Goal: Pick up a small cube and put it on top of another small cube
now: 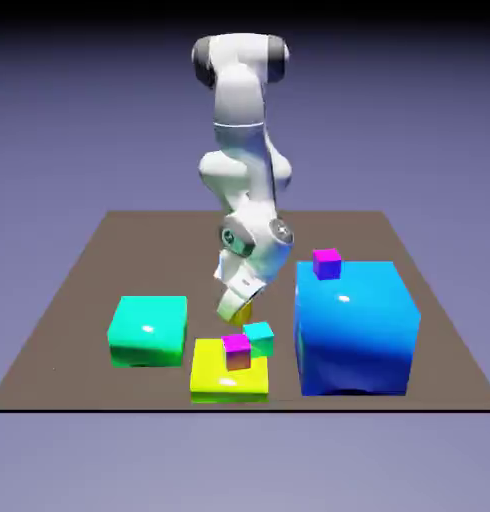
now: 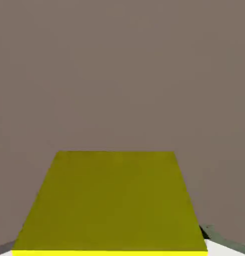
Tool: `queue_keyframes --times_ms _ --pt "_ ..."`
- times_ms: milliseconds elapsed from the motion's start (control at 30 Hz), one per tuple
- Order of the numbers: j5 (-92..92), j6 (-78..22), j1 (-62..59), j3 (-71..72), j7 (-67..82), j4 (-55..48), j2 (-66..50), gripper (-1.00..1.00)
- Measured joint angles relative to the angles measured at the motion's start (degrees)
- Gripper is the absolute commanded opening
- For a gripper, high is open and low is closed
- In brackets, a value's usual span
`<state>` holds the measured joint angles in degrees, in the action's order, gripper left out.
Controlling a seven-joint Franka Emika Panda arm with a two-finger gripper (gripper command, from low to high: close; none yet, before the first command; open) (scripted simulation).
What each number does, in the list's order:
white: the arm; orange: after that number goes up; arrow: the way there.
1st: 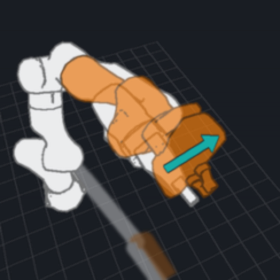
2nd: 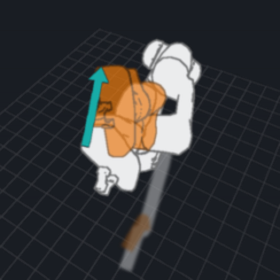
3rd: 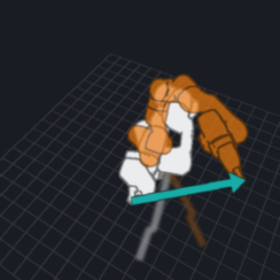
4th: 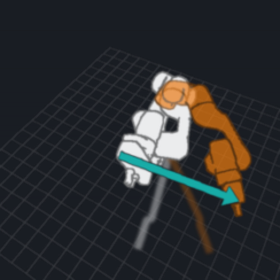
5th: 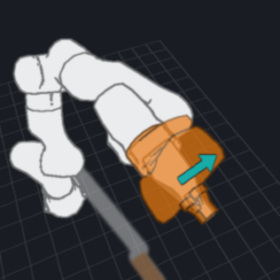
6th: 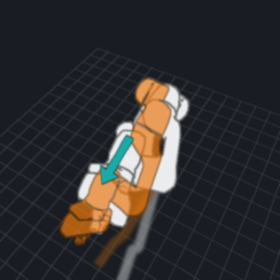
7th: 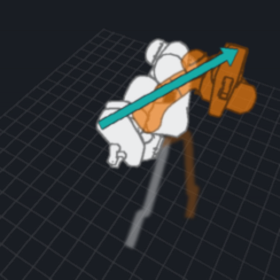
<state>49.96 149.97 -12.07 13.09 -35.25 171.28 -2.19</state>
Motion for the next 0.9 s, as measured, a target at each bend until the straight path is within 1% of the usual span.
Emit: queue_keyframes --times_ms 300,367,900 --pt "-22.45 -5.74 0.85 7.25 15.81 2.95 13.15 -1.00" --pt "-24.26 -6.20 0.95 7.84 17.09 3.19 14.21 -1.00" --pt "-28.57 -28.72 28.41 -16.94 24.44 -30.03 3.13 -1.00"
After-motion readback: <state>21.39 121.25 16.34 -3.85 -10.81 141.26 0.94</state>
